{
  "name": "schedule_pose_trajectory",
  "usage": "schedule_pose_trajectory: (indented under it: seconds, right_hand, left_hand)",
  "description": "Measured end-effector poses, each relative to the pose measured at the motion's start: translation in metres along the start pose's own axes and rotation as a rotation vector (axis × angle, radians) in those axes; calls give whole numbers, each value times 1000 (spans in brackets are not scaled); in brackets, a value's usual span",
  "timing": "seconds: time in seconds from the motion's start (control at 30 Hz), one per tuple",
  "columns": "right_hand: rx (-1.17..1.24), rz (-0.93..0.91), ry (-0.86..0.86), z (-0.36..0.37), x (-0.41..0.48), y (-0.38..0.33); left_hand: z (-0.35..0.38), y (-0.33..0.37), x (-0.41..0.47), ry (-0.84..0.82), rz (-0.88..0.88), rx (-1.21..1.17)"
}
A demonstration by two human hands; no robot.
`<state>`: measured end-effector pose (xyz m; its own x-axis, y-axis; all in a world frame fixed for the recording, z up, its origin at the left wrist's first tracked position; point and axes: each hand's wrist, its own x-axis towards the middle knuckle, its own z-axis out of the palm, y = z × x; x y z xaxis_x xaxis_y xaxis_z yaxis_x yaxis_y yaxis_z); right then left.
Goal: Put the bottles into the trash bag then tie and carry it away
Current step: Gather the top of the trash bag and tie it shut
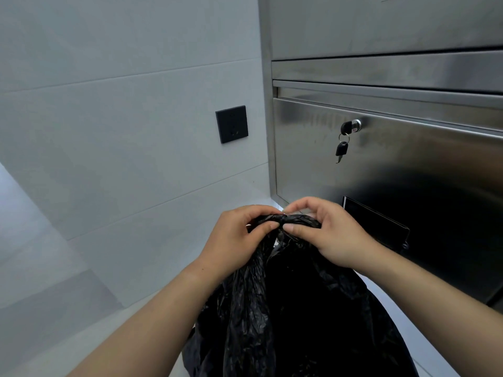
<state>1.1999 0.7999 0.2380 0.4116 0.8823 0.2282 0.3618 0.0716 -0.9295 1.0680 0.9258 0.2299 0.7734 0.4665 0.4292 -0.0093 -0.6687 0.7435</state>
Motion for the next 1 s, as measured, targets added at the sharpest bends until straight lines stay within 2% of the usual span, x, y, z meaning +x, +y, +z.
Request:
schedule_pose_trajectory:
  seconds: [0.07,0.13,0.3,0.4,0.57,0.7,0.9,1.0]
  right_hand:
    - [188,42,-33,-1,-1,1]
    - [248,63,-29,-3,-2,1]
    - [157,63,5,-5,-4,4]
    - [131,45,-7,-6,-6,6]
    - [36,-93,12,-7,-7,10]
    - [23,-142,-93,-10,-9,7]
    - [-80,-173,-65,-18,-7,0]
    - [-61,-204,-109,-24,-4,-8]
  left_hand:
    - [2,1,1,-20,-55,-79]
    - [4,3,1,-46,-111,-192]
    - [10,6,-3,-78,-245,-456]
    - [11,6,-4,-94,-289,-467]
    - [9,8,-4,-169,-339,-496]
    - [5,9,-4,-168,-408,-585]
    - [-2,13,-5,-314,-378,-463]
    - [0,15,-5,-349,-384,-538]
